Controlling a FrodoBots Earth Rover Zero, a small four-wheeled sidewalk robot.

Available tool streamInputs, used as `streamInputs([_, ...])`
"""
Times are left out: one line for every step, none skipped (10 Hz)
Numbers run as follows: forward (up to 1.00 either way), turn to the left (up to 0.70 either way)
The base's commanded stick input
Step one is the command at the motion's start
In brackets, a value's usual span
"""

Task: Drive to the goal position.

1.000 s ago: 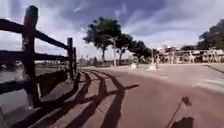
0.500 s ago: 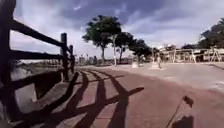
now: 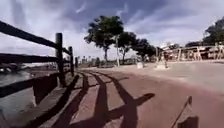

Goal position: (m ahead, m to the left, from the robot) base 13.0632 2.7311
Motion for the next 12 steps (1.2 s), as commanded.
streamInputs([0.85,0.3])
streamInputs([0.85,0.3])
streamInputs([0.85,0.3])
streamInputs([0.85,0.3])
streamInputs([0.85,0.3])
streamInputs([0.85,0.3])
streamInputs([0.85,0.3])
streamInputs([0.85,0.12])
streamInputs([0.85,-0.04])
streamInputs([0.85,-0.04])
streamInputs([0.85,-0.04])
streamInputs([0.85,-0.04])
